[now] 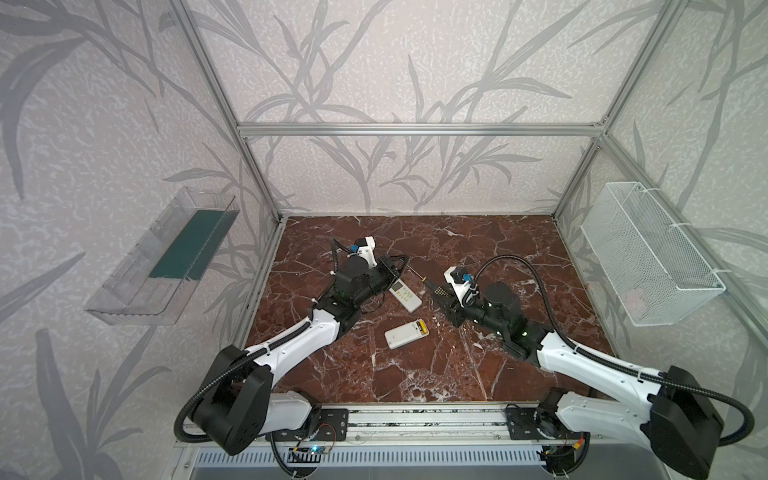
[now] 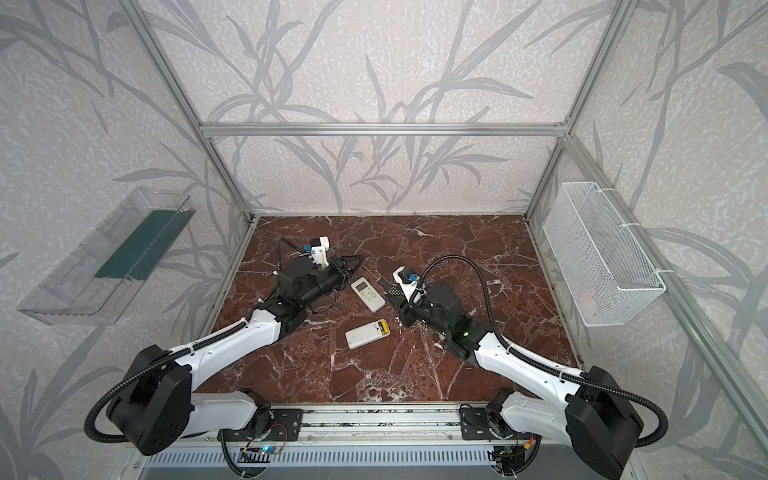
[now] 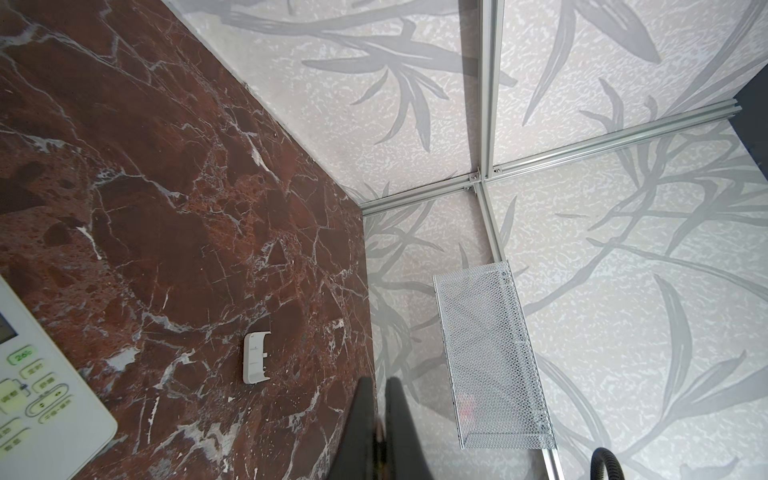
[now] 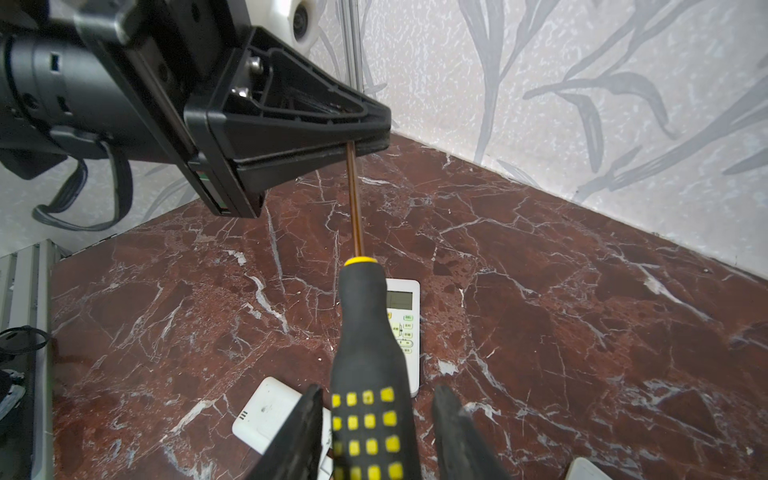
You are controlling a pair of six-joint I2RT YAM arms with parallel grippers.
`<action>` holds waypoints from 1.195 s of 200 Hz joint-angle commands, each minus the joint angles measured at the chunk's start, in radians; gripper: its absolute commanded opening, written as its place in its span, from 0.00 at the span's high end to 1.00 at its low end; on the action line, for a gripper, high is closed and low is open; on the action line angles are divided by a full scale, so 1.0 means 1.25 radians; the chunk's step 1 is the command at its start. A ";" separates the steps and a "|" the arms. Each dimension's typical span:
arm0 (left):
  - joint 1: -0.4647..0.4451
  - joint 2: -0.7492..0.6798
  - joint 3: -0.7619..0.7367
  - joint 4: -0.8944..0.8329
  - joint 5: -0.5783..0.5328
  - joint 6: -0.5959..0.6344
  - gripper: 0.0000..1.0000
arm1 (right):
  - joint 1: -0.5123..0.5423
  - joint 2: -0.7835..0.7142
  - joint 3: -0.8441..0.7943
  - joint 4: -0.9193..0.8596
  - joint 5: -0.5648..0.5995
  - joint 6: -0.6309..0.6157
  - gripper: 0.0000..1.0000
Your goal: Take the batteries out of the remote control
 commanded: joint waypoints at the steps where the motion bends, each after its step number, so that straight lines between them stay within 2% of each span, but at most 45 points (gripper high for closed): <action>1: 0.005 -0.014 0.000 0.031 0.013 -0.017 1.00 | -0.007 -0.019 -0.005 0.037 0.000 0.001 0.60; 46: 0.008 -0.016 -0.001 0.045 0.025 -0.015 1.00 | -0.009 -0.013 -0.001 0.035 -0.017 -0.009 0.62; 76: 0.011 -0.014 -0.001 0.055 0.040 -0.010 1.00 | -0.012 -0.004 0.006 0.034 -0.046 -0.020 0.75; 107: 0.033 -0.007 -0.005 0.063 0.081 -0.003 1.00 | -0.012 -0.018 0.010 0.005 -0.071 -0.048 1.00; 136: 0.057 0.005 -0.014 0.062 0.117 0.004 1.00 | -0.012 -0.048 0.028 -0.074 -0.052 -0.086 1.00; 145: 0.066 0.004 -0.015 0.051 0.125 0.014 0.89 | -0.012 -0.058 0.035 -0.107 -0.045 -0.102 1.00; 153: 0.074 -0.003 -0.014 0.030 0.129 0.029 0.74 | -0.012 -0.069 0.039 -0.131 -0.036 -0.114 1.00; 169: 0.093 -0.032 -0.009 -0.049 0.125 0.081 0.36 | -0.011 -0.092 0.048 -0.190 -0.017 -0.144 1.00; 180: 0.107 -0.062 0.003 -0.138 0.104 0.132 0.20 | -0.011 -0.109 0.055 -0.230 -0.006 -0.164 1.00; 193: 0.116 -0.102 0.027 -0.265 0.052 0.208 0.14 | -0.010 -0.125 0.060 -0.268 0.000 -0.183 1.00; 210: 0.118 -0.145 0.053 -0.396 -0.037 0.310 0.12 | -0.007 -0.146 0.066 -0.305 0.010 -0.198 1.00; 239: 0.118 -0.181 0.071 -0.498 -0.131 0.419 0.07 | 0.008 -0.160 0.073 -0.349 0.042 -0.225 1.00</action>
